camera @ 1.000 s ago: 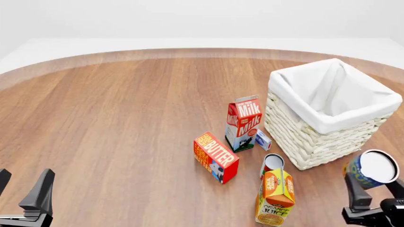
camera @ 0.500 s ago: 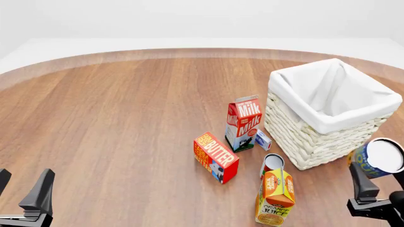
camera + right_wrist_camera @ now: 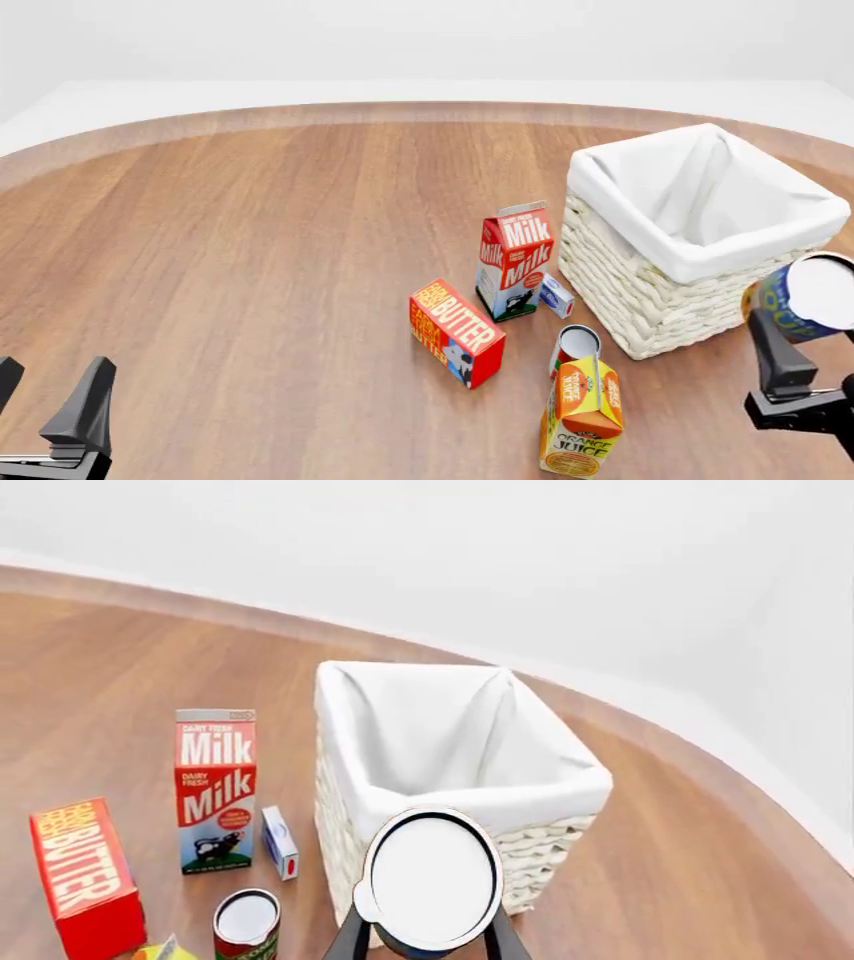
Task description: Pick up the alphabet soup, and put it in the basket.
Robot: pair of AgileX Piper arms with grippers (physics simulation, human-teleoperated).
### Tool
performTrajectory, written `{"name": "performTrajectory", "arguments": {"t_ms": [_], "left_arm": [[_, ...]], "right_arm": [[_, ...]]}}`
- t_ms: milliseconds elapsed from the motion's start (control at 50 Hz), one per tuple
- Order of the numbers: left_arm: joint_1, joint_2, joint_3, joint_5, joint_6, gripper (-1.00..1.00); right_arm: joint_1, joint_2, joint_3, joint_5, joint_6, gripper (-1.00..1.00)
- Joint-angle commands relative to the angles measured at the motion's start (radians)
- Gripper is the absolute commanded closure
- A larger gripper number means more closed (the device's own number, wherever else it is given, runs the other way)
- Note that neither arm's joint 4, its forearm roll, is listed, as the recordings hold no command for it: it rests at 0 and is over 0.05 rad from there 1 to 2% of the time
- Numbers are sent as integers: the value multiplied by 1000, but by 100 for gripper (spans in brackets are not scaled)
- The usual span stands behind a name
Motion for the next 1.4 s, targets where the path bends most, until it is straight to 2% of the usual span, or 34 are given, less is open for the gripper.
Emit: {"name": "performTrajectory", "arguments": {"t_ms": [20, 360, 780, 1260, 1400], "left_arm": [[0, 0, 0, 0, 0, -100], [0, 0, 0, 0, 0, -100], [0, 0, 0, 0, 0, -100], [0, 0, 0, 0, 0, -100], [0, 0, 0, 0, 0, -100]], "right_arm": [[18, 7, -80, 35, 2, 100], [34, 58, -164, 56, -48, 100], [37, 126, -273, 73, -74, 100], [37, 288, -379, 60, -23, 100], [31, 353, -418, 44, -29, 100]]}}
